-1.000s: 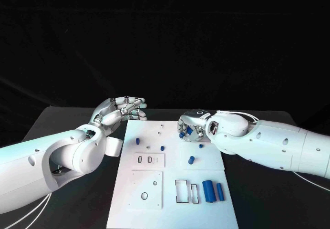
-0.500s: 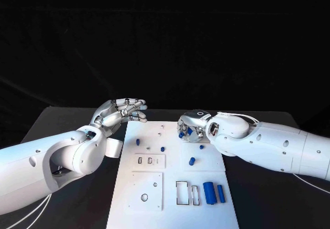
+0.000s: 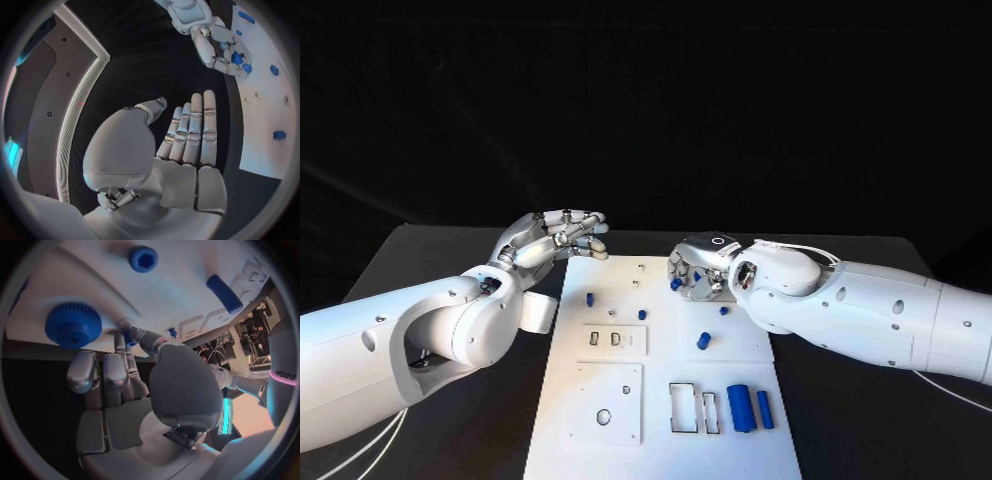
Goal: Assemble the parts on the task board
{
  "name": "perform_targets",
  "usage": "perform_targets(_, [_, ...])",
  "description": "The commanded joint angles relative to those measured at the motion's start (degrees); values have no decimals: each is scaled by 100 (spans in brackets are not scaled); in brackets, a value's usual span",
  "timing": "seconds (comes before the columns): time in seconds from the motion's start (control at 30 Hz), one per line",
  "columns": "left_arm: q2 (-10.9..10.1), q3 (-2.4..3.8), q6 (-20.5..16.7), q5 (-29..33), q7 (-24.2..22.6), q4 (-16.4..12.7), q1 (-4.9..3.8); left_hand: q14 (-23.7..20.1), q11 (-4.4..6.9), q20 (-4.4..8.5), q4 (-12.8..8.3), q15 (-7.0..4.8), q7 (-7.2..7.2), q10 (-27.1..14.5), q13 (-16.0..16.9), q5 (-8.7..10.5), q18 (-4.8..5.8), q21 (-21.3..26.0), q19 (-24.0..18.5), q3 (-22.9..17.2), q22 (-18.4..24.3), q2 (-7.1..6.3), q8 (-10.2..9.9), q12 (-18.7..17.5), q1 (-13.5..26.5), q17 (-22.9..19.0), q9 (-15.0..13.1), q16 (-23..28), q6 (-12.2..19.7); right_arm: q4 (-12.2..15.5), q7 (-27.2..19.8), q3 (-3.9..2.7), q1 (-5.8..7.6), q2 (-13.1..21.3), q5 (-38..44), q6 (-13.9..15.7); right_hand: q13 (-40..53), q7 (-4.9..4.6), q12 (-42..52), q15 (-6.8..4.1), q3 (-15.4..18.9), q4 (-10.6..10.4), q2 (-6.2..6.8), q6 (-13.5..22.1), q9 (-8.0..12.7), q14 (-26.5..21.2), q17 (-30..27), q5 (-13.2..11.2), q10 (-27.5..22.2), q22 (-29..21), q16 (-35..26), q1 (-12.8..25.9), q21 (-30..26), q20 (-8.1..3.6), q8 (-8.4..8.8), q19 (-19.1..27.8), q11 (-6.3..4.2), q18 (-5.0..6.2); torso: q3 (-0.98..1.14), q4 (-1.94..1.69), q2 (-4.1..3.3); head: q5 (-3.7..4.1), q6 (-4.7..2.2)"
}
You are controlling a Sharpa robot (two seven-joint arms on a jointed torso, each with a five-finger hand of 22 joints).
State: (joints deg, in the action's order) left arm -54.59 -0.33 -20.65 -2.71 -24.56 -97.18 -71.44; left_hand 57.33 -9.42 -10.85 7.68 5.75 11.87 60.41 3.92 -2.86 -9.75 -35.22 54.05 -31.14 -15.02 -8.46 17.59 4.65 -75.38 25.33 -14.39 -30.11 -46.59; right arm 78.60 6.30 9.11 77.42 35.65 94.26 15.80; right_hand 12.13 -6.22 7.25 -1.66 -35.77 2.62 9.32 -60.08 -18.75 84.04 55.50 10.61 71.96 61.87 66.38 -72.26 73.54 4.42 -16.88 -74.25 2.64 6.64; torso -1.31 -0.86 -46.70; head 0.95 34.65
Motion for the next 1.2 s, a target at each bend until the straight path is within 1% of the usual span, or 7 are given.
perform_targets(0.03, [7, 5, 126, -39, 9, 4, -9, -39, -28, -8, -19, 15, 159, -29, 4, -15, -53, -22, -31, -24, -5, 1, -25, -31, 0, 7, -6, -20, 48, 10, 297, -14, 28, -80, 48, 306, -4, 41, -22, -15, -60, -56, -42, -4, -864, 0, 1, -35, 19, 6, 14, 6, -16, 0, -494, 30, -16, -90, 1, -8, -20, -2, -21])
perform_targets(0.2, [14, 5, 129, -39, 19, 10, -10, -42, -31, -10, -24, 16, 161, -35, 5, -14, -53, -26, -34, -27, -7, 1, -29, -34, -5, 10, -7, -21, 53, -42, 450, -31, 70, -223, 104, 467, -3, 43, -23, -15, -64, -63, -42, 2, -878, 1, 1, -44, 20, 1, 18, 15, -21, 1, -500, 34, -17, -89, -4, -27, -28, -11, -21])
perform_targets(0.47, [18, 5, 124, -39, 29, 23, -10, -48, -32, -11, -36, 18, 163, -41, 5, -14, -54, -32, -37, -33, -10, 2, -33, -39, -18, 14, -7, -22, 59, -73, 550, -61, 164, -325, 167, 536, -3, 44, -27, -15, -68, -68, -33, 11, -895, 0, -3, -50, 18, 9, 19, 24, -18, 1, -506, 31, -17, -90, 1, -5, -31, -45, -28])
perform_targets(0.6, [21, 5, 119, -39, 30, 29, -12, -48, -32, -11, -36, 18, 163, -41, 5, -14, -54, -32, -37, -33, -10, 2, -33, -39, -18, 14, -7, -22, 59, -122, 564, -72, 207, -386, 178, 552, -4, 44, -29, -14, -68, -71, -27, 15, -903, 0, -5, -54, 16, 18, 20, 30, -14, 1, -509, 27, -16, -91, -1, -2, -37, -45, -43])
perform_targets(0.87, [37, 5, 119, -39, 30, 38, -19, -48, -32, -11, -36, 18, 163, -41, 5, -14, -54, -32, -37, -33, -10, 2, -33, -39, -18, 14, -7, -22, 59, -330, 548, -78, 230, -572, 181, 509, -4, 45, -33, -14, -69, -70, -17, 20, -914, 2, 3, -58, 12, 32, 29, 33, -6, 2, -513, 20, -16, -94, -3, -24, -54, -37, -69])
perform_targets(1.07, [52, 5, 127, -39, 32, 34, -26, -56, -35, -13, -46, 20, 165, -46, 6, -14, -54, -38, -43, -37, -12, 1, -36, -42, -26, 18, -8, -22, 63, -456, 499, -78, 221, -714, 177, 438, -4, 45, -34, -14, -69, -71, -13, 22, -919, 2, 2, -59, 11, 29, 30, 36, -8, 2, -514, 22, -15, -93, -3, -32, -66, -63, -49])
perform_targets(1.2, [51, 5, 125, -39, 33, 28, -47, -56, -35, -13, -46, 20, 165, -46, 6, -14, -54, -38, -43, -37, -12, 1, -36, -42, -26, 18, -8, -22, 63, -501, 481, -77, 213, -771, 175, 405, -4, 45, -35, -13, -70, -76, -11, 25, -926, 3, 2, -60, 10, 29, 32, 43, -9, 2, -517, 23, -14, -93, -13, -51, -84, -60, -47])
